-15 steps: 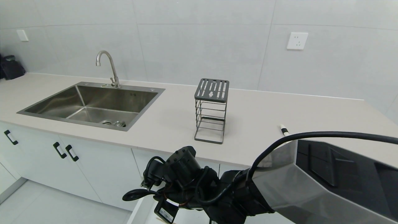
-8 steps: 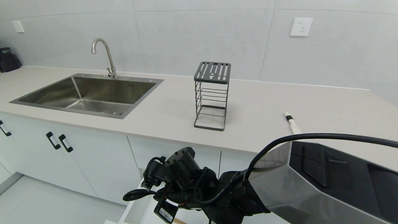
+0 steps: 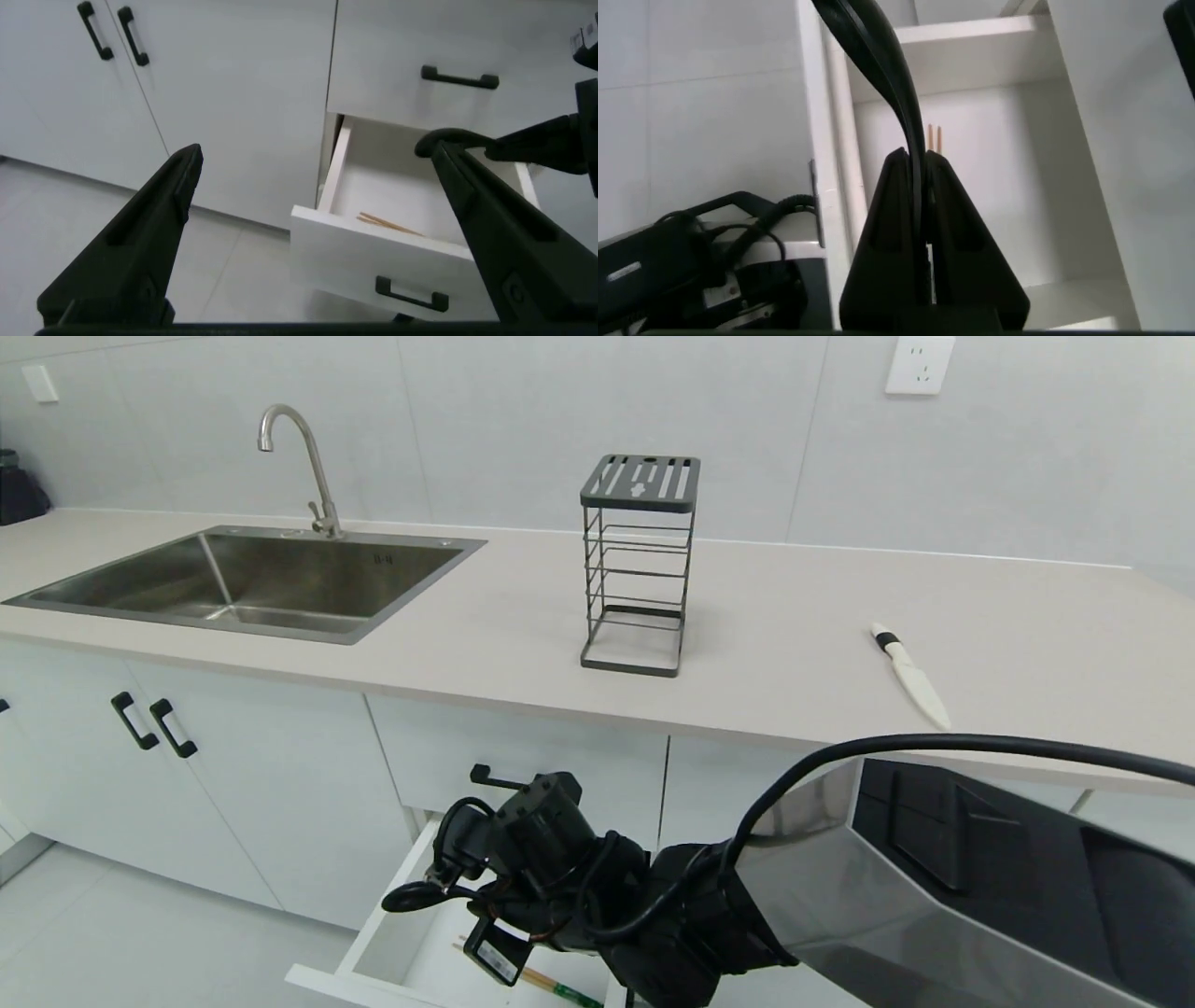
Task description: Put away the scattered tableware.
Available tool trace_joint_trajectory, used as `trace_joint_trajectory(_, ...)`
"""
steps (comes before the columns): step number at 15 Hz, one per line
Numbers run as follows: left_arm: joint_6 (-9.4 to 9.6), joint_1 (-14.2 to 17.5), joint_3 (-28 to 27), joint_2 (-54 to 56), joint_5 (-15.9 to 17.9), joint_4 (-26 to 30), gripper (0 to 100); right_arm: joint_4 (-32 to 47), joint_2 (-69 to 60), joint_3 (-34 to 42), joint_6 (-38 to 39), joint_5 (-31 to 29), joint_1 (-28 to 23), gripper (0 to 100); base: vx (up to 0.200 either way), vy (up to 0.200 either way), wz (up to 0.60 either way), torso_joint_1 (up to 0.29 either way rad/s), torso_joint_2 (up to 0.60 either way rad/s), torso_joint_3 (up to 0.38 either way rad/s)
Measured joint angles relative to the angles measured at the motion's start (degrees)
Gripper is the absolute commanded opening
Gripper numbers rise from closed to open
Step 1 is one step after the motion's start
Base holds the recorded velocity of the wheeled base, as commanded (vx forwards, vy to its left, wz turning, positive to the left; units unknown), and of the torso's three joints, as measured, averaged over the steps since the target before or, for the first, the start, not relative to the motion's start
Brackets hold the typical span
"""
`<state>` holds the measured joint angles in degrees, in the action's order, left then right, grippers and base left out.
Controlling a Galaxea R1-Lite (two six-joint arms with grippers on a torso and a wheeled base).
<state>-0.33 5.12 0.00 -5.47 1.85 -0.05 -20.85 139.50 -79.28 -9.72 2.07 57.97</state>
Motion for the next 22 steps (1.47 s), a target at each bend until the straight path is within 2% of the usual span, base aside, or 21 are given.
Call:
trace_joint_trajectory(6, 0.01, 0.0, 0.0, 0.0, 0.0, 0.02, 100, -0.04, 2.47, -3.19, -0.35, -0.88, -1.13, 0, 0.0, 0.0, 0.0, -0.252, 0.45, 0.192)
trace_joint_trajectory(10, 0.01, 0.02, 0.0, 0.0, 0.0, 0.05, 100, -0.01, 4.02, -5.32, -2.02, -4.69, -2.6, 0, 0.0, 0.0, 0.0, -0.249, 0.35, 0.128)
trace_joint_trajectory(13, 0.01, 0.05, 0.0, 0.02, 0.0, 0.05, 100, -0.09, 5.0, -6.53, -2.02, -6.97, -3.23, 0, 0.0, 0.0, 0.0, -0.094, 0.2, 0.095)
trace_joint_trajectory(22, 0.0, 0.05, 0.0, 0.0, -0.02, 0.05, 100, -0.09, 7.3, -11.63, -2.65, -7.31, -4.91, 0, 0.0, 0.0, 0.0, -0.05, 0.13, 0.042)
